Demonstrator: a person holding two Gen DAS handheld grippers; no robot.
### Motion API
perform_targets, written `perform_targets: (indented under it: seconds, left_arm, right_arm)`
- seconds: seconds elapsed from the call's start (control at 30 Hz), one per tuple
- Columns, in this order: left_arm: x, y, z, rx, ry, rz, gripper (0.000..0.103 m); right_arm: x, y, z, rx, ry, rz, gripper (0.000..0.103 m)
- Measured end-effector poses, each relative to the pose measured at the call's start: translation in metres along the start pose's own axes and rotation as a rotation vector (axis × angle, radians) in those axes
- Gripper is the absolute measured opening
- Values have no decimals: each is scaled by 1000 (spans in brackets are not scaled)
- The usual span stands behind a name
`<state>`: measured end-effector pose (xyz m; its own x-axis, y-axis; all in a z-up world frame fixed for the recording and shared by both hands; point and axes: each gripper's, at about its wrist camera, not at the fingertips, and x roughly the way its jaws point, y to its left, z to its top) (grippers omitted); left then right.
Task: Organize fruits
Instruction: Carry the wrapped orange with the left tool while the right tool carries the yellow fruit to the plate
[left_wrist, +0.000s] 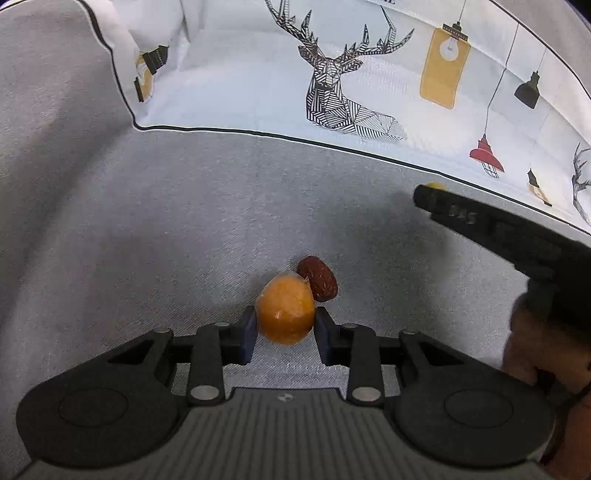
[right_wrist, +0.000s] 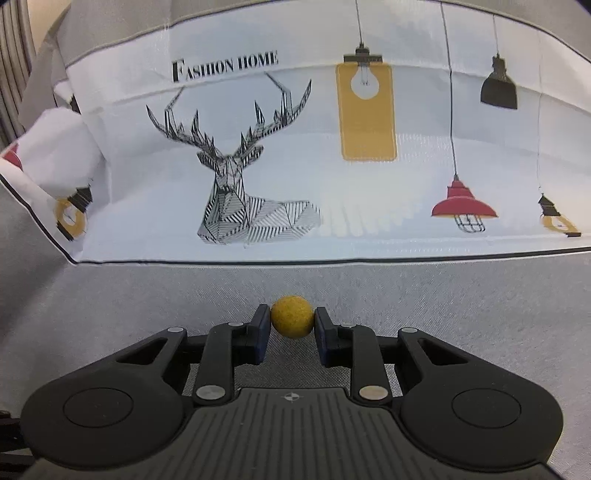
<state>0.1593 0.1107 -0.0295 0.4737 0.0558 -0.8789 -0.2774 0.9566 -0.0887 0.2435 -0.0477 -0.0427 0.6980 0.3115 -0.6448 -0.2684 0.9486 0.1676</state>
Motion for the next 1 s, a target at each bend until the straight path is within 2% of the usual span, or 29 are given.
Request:
perform_targets:
  seconds: [0.23, 0.37, 0.57, 0.73, 0.9, 1.0]
  left_arm:
    - [-16, 11, -11, -52, -8, -16, 35]
    - [-34, 20, -20, -84, -40, -49, 35]
    - [-70, 17, -38, -26, -130, -49, 35]
    - [-102, 12, -64, 6, -163, -96, 35]
    - [-120, 4, -84, 61, -185, -120, 35]
    - [-119, 0, -88, 78, -178, -122, 35]
  right_arm:
    - [-39, 9, -9, -33, -30, 14, 27]
    - [-77, 16, -16, -30, -56, 27, 27]
    - [-164, 21, -19, -48, -155, 54, 27]
    - [-233, 9, -44, -49, -216, 36, 27]
    - [-262, -15, -85, 87, -169, 46, 27]
    - [-266, -20, -93, 61, -168, 18, 27]
